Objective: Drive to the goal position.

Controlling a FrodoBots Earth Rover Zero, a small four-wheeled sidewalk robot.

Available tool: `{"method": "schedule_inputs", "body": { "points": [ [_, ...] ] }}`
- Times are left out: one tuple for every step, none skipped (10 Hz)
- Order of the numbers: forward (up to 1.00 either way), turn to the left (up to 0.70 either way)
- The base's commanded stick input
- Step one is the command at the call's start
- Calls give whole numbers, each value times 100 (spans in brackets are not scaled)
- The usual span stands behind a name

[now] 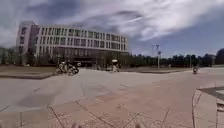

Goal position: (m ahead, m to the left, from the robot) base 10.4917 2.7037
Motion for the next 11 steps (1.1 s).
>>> {"method": "schedule_inputs", "body": {
  "points": [
    [70,0],
    [70,0],
    [70,0],
    [70,0],
    [70,0],
    [70,0],
    [70,0],
    [70,0],
    [70,0],
    [70,0],
    [70,0]
  ]
}}
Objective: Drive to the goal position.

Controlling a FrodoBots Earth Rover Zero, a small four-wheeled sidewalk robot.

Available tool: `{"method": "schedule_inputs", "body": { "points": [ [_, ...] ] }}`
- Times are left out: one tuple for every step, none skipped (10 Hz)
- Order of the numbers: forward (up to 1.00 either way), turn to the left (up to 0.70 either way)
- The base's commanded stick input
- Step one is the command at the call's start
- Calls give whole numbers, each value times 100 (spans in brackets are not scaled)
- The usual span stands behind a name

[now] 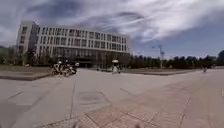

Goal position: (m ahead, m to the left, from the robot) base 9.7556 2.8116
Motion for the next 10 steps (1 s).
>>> {"method": "schedule_inputs", "body": {
  "points": [
    [70,0],
    [70,0],
    [70,0],
    [70,0],
    [70,0],
    [70,0],
    [70,0],
    [70,0],
    [70,0],
    [70,0]
  ]
}}
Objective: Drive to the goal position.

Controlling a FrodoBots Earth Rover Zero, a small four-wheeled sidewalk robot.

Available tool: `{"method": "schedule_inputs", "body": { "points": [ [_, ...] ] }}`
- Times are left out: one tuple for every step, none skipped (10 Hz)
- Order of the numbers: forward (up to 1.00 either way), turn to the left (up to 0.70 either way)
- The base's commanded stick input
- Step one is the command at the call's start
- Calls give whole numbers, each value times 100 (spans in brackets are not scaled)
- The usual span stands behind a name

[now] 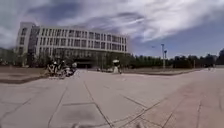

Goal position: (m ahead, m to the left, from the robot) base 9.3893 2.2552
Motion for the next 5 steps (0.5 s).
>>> {"method": "schedule_inputs", "body": {
  "points": [
    [70,0],
    [70,0],
    [70,0],
    [70,0],
    [70,0]
  ]
}}
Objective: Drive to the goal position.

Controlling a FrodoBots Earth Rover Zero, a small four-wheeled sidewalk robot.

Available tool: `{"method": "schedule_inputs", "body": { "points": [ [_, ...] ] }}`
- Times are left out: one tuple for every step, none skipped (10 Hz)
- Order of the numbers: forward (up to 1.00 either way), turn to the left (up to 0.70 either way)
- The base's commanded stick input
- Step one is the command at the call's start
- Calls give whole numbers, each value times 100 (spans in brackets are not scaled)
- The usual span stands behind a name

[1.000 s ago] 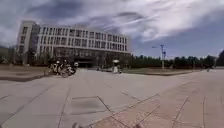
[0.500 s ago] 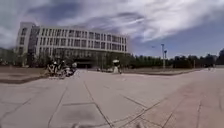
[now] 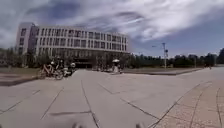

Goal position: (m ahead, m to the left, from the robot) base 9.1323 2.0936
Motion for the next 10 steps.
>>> {"method": "schedule_inputs", "body": {
  "points": [
    [70,0],
    [70,0],
    [70,0],
    [70,0],
    [70,0],
    [70,0],
    [70,0],
    [70,0],
    [70,0],
    [70,0]
  ]
}}
